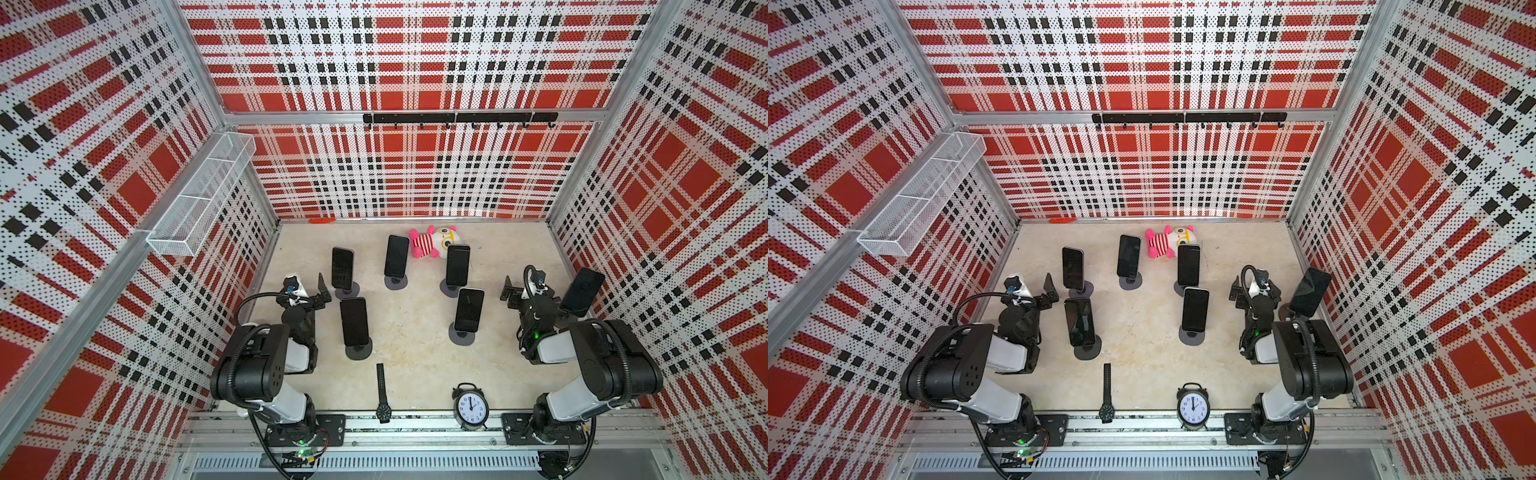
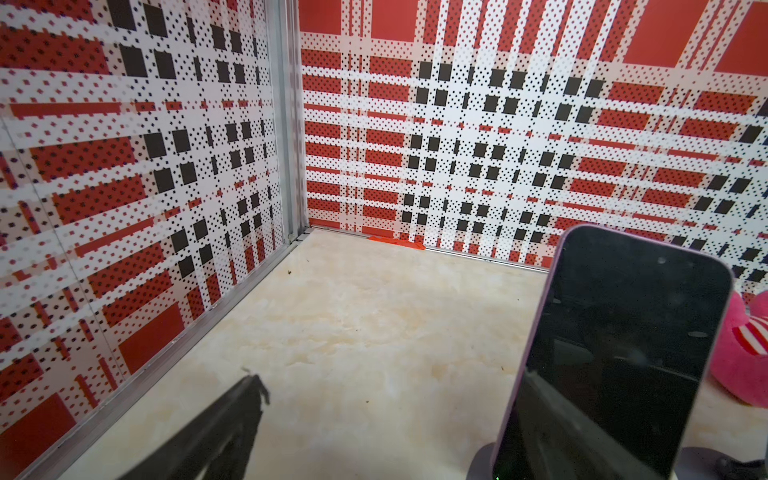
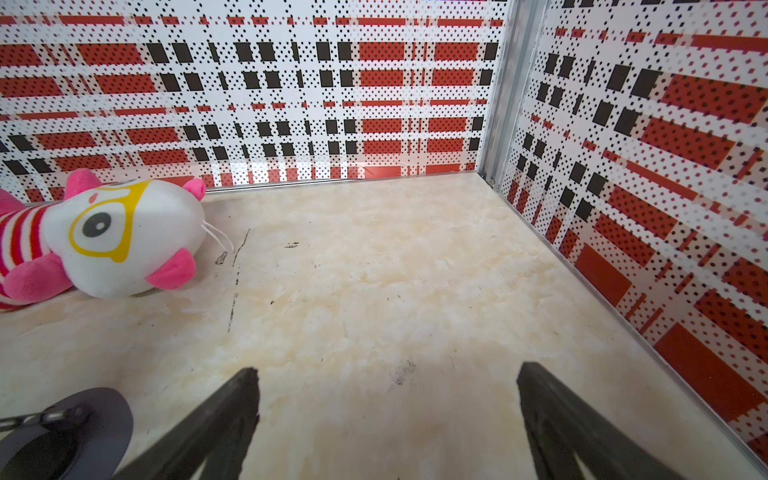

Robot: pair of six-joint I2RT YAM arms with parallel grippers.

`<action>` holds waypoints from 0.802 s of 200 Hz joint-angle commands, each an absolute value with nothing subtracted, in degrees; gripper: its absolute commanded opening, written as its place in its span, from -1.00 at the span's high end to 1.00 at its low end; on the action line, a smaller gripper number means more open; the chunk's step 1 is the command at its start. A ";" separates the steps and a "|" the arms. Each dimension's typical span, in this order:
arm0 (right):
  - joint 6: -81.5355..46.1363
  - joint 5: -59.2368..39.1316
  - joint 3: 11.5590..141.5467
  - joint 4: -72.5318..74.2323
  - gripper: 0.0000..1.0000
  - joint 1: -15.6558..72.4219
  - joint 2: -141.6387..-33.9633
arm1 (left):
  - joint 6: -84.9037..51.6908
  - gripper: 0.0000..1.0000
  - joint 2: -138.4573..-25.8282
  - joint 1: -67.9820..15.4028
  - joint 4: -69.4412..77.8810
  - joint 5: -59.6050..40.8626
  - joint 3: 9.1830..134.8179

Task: Remove the phone from the phone stand

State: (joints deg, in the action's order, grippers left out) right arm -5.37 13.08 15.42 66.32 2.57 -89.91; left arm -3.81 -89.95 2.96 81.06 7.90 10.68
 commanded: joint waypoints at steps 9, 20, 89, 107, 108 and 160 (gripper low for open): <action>-4.31 13.12 15.96 67.57 -0.99 2.69 -89.84 | -4.91 -0.96 -90.24 3.65 85.84 5.53 9.14; -4.48 13.62 15.33 67.65 -0.99 2.72 -88.74 | -5.80 -0.96 -89.57 3.90 87.36 6.79 8.01; -17.71 16.69 29.52 20.62 -0.99 3.26 -62.64 | -14.94 -0.96 -67.73 3.96 62.01 14.45 9.95; -18.74 16.79 31.23 17.22 -0.99 3.38 -58.78 | -20.24 -0.96 -61.51 3.96 52.15 16.94 12.04; -18.82 16.79 31.17 17.31 -0.99 3.36 -58.52 | -20.27 -0.96 -61.25 3.91 51.65 17.00 12.13; -29.93 6.20 35.70 3.43 -0.99 -0.35 -47.22 | -32.27 -0.96 -49.21 3.30 35.85 19.35 12.77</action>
